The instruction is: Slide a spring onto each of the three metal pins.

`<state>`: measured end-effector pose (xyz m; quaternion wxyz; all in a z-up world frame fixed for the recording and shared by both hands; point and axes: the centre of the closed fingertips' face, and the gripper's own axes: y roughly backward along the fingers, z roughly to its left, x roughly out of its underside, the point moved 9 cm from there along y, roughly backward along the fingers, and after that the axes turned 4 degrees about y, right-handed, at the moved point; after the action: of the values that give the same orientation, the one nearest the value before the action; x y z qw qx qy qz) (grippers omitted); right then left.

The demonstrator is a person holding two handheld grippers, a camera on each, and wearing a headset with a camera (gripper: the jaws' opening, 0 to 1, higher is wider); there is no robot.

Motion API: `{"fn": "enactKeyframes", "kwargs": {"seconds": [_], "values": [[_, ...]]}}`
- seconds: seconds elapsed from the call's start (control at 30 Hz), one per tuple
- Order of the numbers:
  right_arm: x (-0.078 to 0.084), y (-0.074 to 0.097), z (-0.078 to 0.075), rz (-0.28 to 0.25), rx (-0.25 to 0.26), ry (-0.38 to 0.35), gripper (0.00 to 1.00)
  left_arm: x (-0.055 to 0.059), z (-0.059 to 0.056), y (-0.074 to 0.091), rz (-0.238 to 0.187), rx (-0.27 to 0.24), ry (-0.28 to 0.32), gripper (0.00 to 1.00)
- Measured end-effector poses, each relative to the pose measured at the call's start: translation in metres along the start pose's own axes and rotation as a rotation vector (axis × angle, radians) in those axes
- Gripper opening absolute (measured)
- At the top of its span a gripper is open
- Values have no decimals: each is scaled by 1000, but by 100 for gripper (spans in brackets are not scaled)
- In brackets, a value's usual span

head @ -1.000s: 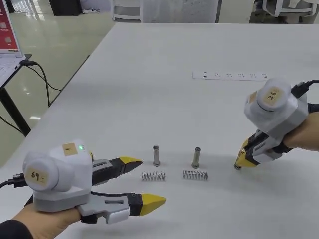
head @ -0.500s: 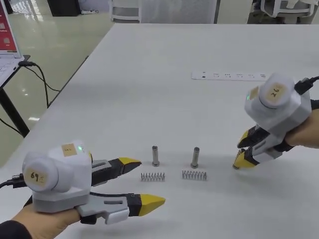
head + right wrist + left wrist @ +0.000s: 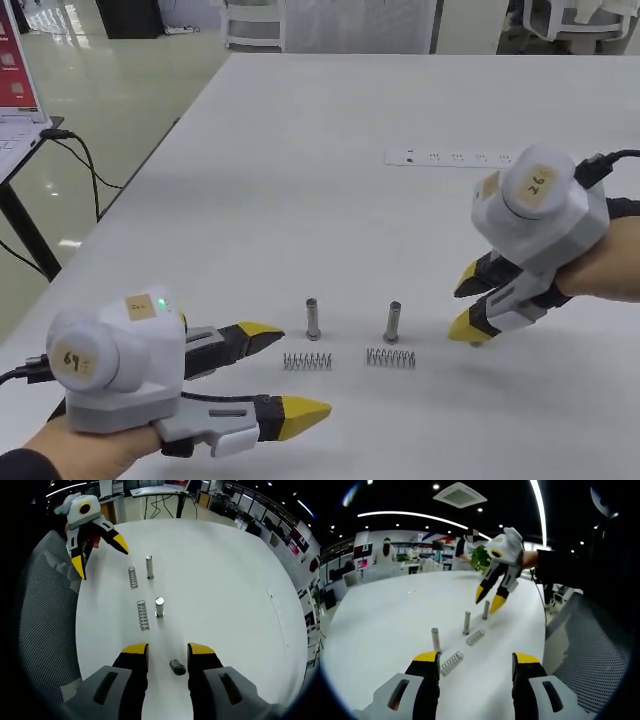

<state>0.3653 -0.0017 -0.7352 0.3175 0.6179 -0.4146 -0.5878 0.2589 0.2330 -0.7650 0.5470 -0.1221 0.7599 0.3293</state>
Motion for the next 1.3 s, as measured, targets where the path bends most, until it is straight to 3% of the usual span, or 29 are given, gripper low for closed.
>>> {"fn": "enactKeyframes", "kwargs": {"seconds": [0.33, 1.3], "values": [[-9, -11, 13, 1, -41, 31, 26, 0, -1, -1, 5, 4, -2, 53], [-18, -49, 26, 53, -103, 90, 17, 1, -3, -3, 6, 13, -3, 51]]}}
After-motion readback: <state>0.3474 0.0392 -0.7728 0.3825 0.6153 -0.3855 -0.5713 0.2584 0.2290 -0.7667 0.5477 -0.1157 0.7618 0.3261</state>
